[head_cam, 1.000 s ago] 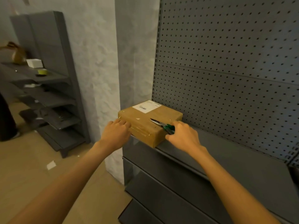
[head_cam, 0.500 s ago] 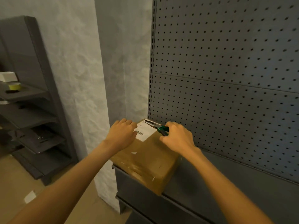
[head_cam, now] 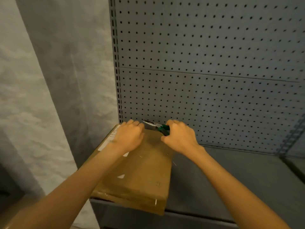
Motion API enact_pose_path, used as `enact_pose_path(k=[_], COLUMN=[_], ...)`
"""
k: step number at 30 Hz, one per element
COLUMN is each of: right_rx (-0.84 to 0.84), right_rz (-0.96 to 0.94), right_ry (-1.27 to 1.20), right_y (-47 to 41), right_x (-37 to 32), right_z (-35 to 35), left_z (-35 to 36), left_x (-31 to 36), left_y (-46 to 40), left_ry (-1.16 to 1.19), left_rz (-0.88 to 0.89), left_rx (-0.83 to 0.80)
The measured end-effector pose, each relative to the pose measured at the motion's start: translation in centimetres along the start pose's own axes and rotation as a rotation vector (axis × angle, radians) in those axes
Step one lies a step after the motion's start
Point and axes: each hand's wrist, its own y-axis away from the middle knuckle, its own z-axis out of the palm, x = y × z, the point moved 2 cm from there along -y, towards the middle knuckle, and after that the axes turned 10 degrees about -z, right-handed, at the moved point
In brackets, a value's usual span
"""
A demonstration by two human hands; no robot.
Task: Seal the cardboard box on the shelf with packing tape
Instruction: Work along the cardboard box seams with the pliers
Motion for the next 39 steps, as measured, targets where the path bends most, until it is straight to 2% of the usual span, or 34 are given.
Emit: enact_pose_path(k=[8,15,22,39], right_rx=[-0.044,-0.159,-0.191,-0.132], right_rz=[0.277,0.414,0.411,0.299], right_ry=[0.033,0.136,0.178,0.290], right_y=[6.6,11.1,11.5,11.8], right_x=[-0.6,-1.3,-1.1,-0.6], right_z=[-1.2,-1.6,-1.1,-0.8], left_z=[2.0,3.5,4.4,4.7], left_x=[2.0,3.3,4.0,3.9], left_y=[0.3,-1.0,-1.7,-1.8], left_ry=[0.267,0.314,0.313,0.351], left_rz=[0.242,0.260,0.237,0.246], left_rx=[-0.049,-0.091,-0.053,-0.046])
